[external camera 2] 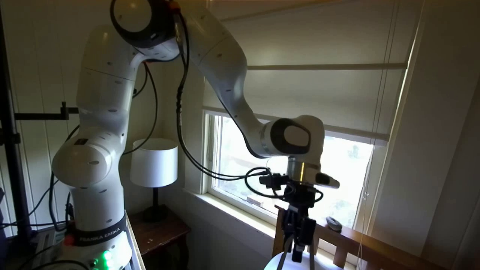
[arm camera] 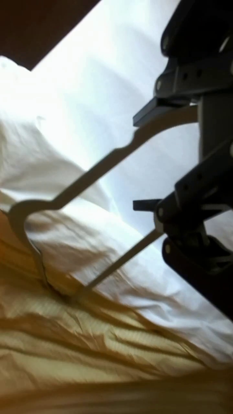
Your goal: Remove the coat hanger from the bed and put it on the table on the left
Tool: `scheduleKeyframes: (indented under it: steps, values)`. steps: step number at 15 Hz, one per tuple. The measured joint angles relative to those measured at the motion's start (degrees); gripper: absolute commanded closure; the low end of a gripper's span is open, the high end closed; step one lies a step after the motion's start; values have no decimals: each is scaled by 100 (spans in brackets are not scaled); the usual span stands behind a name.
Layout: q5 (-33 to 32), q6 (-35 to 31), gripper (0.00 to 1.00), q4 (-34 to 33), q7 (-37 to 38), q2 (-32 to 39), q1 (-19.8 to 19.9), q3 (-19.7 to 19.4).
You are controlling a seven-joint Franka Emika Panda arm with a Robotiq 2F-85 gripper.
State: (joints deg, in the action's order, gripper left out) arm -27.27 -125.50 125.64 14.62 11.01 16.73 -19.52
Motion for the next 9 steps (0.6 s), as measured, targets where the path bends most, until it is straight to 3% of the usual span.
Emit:
scheduleKeyframes:
  steps: [1, 4, 9]
  values:
    - [361, -55, 2, 0, -8, 182, 24, 6]
    - [1119, -192, 0, -72, 48, 664, 27, 29]
    - [1325, -587, 0, -191, 281, 997, -72, 36]
